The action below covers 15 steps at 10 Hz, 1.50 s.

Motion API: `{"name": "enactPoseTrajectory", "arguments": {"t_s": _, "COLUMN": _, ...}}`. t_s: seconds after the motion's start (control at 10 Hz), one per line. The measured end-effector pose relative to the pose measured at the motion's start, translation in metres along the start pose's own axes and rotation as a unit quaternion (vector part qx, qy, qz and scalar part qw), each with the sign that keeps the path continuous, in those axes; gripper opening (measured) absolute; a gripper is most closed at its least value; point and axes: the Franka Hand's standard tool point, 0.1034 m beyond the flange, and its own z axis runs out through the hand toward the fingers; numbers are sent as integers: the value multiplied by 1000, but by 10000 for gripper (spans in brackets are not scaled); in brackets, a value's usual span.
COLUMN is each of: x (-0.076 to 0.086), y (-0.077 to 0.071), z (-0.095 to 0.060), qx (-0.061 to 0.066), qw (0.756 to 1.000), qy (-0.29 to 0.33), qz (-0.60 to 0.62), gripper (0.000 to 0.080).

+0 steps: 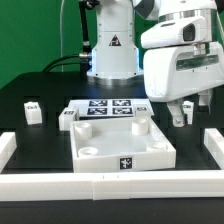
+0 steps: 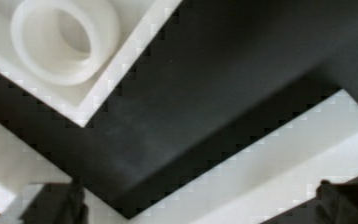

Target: Assemble one leg

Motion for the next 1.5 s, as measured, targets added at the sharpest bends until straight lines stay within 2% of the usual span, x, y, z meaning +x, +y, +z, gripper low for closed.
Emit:
{"name": "enactPoseTrajectory", "arguments": {"t_s": 1.2, "x": -1, "y": 1, "z": 0, "qx": 0, "qw": 1000, "qy": 0, "qz": -2, "gripper": 650}}
{"name": "enactPoseTrajectory", "arguments": {"t_s": 1.3, "x": -12, "y": 4, "z": 1, "qx": -7, "qw": 998, "qy": 6, "qz": -67, "gripper": 650}}
{"name": "enactPoseTrajectory", "arguments": {"t_s": 1.4, "x": -27, "y": 8, "z": 0, "qx": -8, "qw": 993, "qy": 1, "qz": -114, "gripper": 650}}
{"name": "enactPoseTrajectory", "arguments": {"t_s": 1.5, "x": -29, "y": 10, "z": -2, "qx": -11, "qw": 989, "qy": -1, "qz": -150, "gripper": 650}}
